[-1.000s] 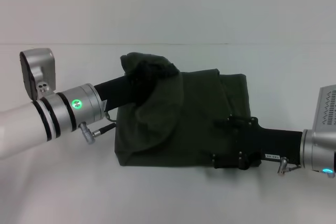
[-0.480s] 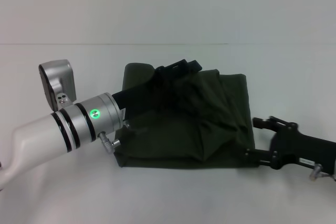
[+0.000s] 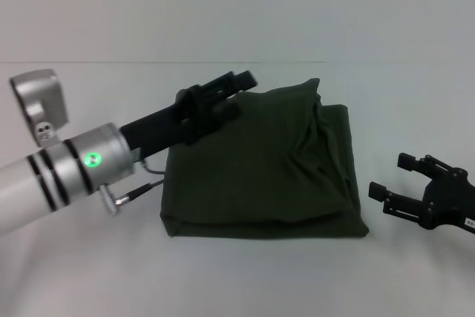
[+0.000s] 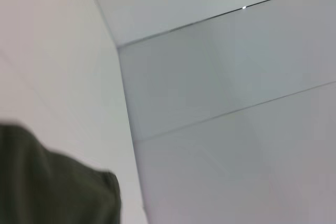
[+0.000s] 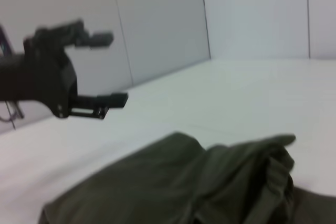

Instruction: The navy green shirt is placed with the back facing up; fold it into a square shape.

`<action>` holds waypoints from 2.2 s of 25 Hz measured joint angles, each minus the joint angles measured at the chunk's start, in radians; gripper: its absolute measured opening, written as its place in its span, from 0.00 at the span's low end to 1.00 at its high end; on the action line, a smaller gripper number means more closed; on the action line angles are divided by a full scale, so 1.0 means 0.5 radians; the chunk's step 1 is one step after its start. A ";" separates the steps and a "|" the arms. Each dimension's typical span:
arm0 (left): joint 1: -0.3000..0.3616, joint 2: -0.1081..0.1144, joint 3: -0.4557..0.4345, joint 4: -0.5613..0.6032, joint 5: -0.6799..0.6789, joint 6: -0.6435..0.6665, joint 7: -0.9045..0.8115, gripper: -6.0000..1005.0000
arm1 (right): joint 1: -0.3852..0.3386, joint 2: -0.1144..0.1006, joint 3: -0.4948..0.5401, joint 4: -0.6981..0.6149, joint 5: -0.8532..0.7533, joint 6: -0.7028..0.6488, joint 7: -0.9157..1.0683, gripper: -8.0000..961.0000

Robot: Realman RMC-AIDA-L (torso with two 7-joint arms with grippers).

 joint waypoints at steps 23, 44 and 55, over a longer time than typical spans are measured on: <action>0.503 0.205 0.082 0.355 0.334 0.520 1.884 0.80 | 0.756 0.006 -0.619 -0.962 -0.924 -0.243 2.669 0.95; 0.528 0.157 0.109 0.379 0.458 0.565 2.004 0.80 | 1.111 0.025 -1.018 -0.547 -1.207 0.265 3.019 0.95; 0.522 0.136 0.126 0.378 0.459 0.544 1.999 0.80 | 1.108 0.028 -1.158 -0.411 -1.090 0.447 2.987 0.95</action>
